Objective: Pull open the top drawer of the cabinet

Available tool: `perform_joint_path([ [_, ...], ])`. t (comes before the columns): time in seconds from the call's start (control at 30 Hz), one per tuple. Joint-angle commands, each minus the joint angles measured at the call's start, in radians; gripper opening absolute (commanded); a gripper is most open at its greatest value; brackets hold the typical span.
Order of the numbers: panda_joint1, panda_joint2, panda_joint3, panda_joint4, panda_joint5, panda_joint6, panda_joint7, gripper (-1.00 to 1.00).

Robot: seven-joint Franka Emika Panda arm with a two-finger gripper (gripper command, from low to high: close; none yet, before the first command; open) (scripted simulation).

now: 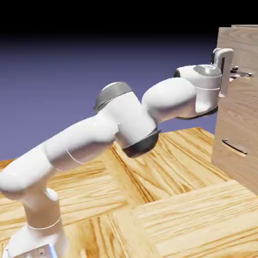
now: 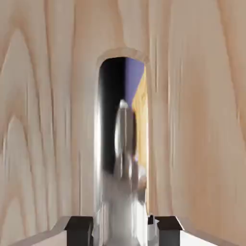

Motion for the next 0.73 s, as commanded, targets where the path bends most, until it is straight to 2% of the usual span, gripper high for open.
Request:
perform_joint_path([
  [0.0, -0.027, -0.013, 0.013, -0.036, -0.002, -0.010, 0.016, -1.00],
  [0.57, -0.588, -0.149, 0.408, -0.635, 0.007, -0.158, 0.207, -1.00],
  [0.6, -0.588, -0.149, 0.408, -0.635, 0.007, -0.158, 0.207, 1.00],
  [0.7, -0.660, -0.141, 0.472, -0.700, 0.019, -0.172, 0.212, 1.00],
])
